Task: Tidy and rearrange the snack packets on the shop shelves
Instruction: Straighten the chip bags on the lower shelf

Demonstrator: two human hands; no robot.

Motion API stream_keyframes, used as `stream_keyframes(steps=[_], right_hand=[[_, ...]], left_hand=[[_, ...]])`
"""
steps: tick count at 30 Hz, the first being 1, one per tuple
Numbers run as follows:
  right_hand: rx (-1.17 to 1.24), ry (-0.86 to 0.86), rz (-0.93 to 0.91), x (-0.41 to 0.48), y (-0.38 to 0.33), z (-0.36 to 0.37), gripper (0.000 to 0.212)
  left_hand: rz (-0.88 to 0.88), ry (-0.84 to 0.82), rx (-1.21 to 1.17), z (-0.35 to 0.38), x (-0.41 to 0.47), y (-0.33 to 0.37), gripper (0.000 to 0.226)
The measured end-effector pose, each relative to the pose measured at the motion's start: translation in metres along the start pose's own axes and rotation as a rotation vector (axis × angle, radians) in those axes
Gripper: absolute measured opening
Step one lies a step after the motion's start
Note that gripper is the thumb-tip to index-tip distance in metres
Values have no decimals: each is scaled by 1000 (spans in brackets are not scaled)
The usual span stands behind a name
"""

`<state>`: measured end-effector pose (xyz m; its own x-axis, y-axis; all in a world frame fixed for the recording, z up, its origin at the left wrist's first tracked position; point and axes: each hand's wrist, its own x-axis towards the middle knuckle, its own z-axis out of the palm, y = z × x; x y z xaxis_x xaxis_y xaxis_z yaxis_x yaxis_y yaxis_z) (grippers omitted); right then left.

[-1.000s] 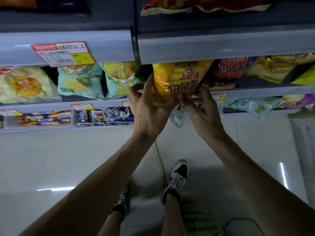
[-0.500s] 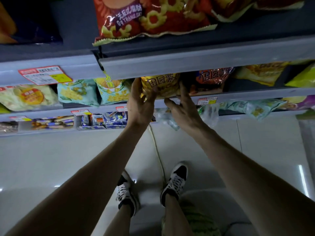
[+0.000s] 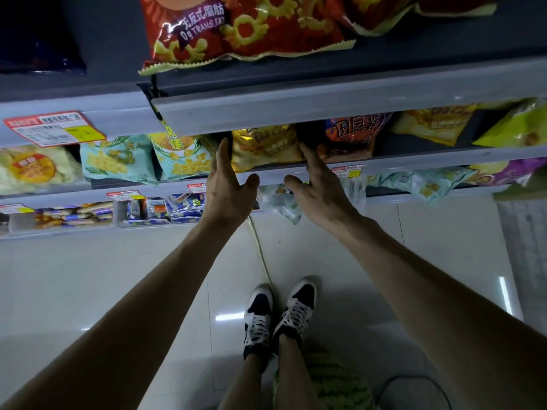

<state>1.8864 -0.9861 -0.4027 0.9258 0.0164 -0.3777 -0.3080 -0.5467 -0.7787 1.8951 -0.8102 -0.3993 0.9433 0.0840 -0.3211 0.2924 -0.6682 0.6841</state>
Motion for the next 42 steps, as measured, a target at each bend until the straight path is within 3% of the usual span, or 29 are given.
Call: stream_keyframes(steps=[6, 12, 17, 21, 23, 30, 33, 37, 42], right_hand=[[-248, 66, 8, -23, 2, -25, 56], [-546, 119, -3, -42, 16, -64, 44], [-631, 173, 108, -50, 42, -95, 51], [-646, 252, 167, -49, 67, -122, 58], [-576, 305, 180, -42, 84, -137, 63], [128, 508, 272, 16, 116, -179, 106], [199, 518, 255, 37, 127, -182, 113], [304, 546, 309, 53, 126, -185, 144], [244, 559, 331, 72, 127, -187, 139]], left_hand=[[-38, -165, 187, -5, -20, 0, 75], [142, -221, 329, 1, -34, 29, 67], [179, -206, 366, 32, -37, 58, 68], [152, -103, 289, 66, -32, 81, 74], [130, -63, 130, 82, -22, 91, 77], [-14, 45, -291, 132, 33, 97, 104], [-50, 79, -357, 142, 29, 117, 106], [-54, 163, -363, 155, 26, 124, 108], [-42, 285, -355, 162, 23, 126, 94]])
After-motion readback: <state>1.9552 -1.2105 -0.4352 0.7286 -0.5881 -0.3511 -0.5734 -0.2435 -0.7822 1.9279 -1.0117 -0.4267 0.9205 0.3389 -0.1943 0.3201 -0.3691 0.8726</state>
